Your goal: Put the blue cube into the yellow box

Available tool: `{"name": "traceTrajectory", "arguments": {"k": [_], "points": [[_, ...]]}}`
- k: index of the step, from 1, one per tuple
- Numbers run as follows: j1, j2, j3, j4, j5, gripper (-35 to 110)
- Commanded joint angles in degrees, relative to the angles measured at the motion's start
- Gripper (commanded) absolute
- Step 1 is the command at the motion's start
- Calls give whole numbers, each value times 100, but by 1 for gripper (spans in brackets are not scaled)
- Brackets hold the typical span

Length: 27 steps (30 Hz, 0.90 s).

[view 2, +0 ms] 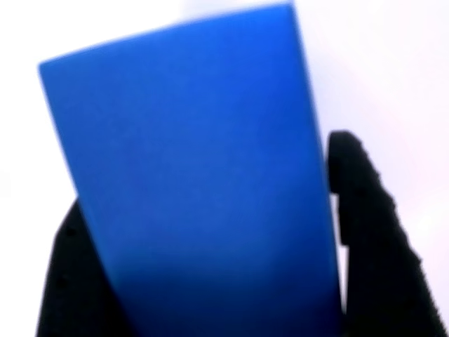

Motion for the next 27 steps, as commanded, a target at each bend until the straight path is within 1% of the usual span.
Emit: {"name": "traceTrajectory", "arguments": {"k": [1, 6, 10, 14, 20, 27], "points": [[606, 2118, -721, 202, -404, 16], [1635, 2821, -1011, 747, -668, 16], [2795, 3067, -1301, 1187, -686, 16], [4377, 3006, -1652, 1626, -677, 15], [6741, 3331, -1468, 2399, -721, 15], [9396, 3841, -1336, 3533, -686, 15]]}}
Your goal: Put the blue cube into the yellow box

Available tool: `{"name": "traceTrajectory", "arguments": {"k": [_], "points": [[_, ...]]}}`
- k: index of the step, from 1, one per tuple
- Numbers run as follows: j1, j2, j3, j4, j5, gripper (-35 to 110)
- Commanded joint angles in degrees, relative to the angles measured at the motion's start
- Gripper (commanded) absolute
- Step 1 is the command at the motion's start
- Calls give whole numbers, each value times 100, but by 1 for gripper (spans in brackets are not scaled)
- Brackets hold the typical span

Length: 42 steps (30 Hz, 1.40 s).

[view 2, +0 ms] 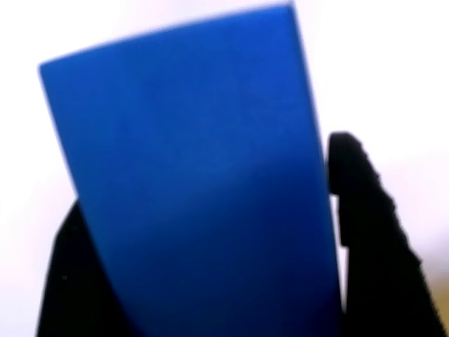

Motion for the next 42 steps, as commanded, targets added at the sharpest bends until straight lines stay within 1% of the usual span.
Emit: {"name": "traceTrajectory", "arguments": {"k": [1, 7, 10, 13, 17, 20, 26, 31, 42], "points": [[1608, 1195, -290, 466, -44, 15], [3261, 1802, 853, 668, -141, 15], [3779, 1969, 1318, 809, -167, 15], [4069, 2065, 1688, 791, -114, 15], [4210, 2118, 2127, 571, 141, 15], [4333, 2232, 2584, 475, 185, 15], [4482, 2382, 3560, -141, 211, 15], [4491, 2435, 4140, -448, 264, 16], [4605, 2426, 5555, -1767, 220, 20]]}}
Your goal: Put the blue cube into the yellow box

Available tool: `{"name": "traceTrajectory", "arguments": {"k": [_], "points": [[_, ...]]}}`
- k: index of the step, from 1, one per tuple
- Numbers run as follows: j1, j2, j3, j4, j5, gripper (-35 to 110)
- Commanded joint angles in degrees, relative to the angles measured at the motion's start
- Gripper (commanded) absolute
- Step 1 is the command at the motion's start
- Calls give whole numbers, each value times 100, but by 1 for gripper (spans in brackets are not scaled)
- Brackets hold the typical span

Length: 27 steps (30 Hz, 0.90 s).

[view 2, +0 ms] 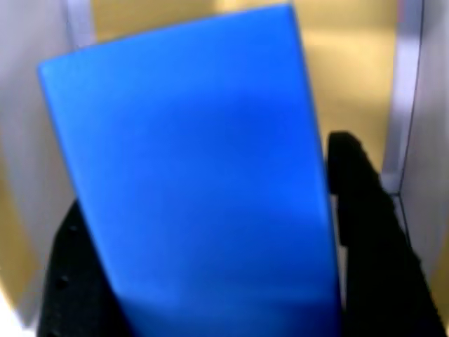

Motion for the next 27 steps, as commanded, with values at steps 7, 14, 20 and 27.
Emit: {"name": "traceTrajectory", "arguments": {"k": [7, 14, 20, 27], "points": [[334, 475, 483, -976, -246, 39], [396, 606, 352, -835, -158, 48], [492, 967, -457, 88, -387, 47], [536, 1292, -1538, 738, -668, 46]]}}
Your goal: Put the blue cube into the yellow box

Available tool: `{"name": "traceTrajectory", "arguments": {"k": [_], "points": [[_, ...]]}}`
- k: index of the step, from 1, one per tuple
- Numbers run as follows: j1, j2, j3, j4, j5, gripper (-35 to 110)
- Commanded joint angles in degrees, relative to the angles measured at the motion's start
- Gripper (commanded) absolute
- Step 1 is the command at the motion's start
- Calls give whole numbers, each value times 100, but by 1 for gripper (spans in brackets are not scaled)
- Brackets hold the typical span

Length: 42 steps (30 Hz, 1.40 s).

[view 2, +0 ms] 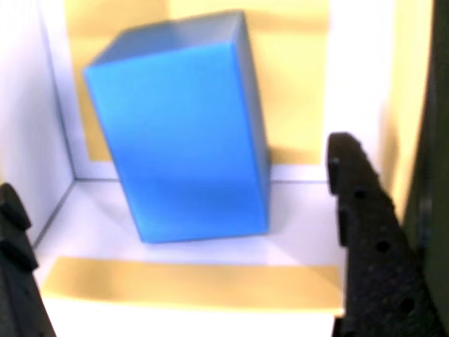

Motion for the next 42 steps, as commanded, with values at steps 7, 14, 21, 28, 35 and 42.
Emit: {"name": "traceTrajectory", "arguments": {"k": [7, 14, 21, 28, 35, 42], "points": [[-176, 1081, -1802, 448, -325, 44], [-2101, 2065, -1995, 773, 202, 40], [-4623, 2795, -1608, 1160, -53, 32], [-7225, 3261, -712, 949, 88, 12], [-9105, 4430, 1283, 404, 404, 0], [-9835, 5511, 2751, 1037, 431, 0]]}}
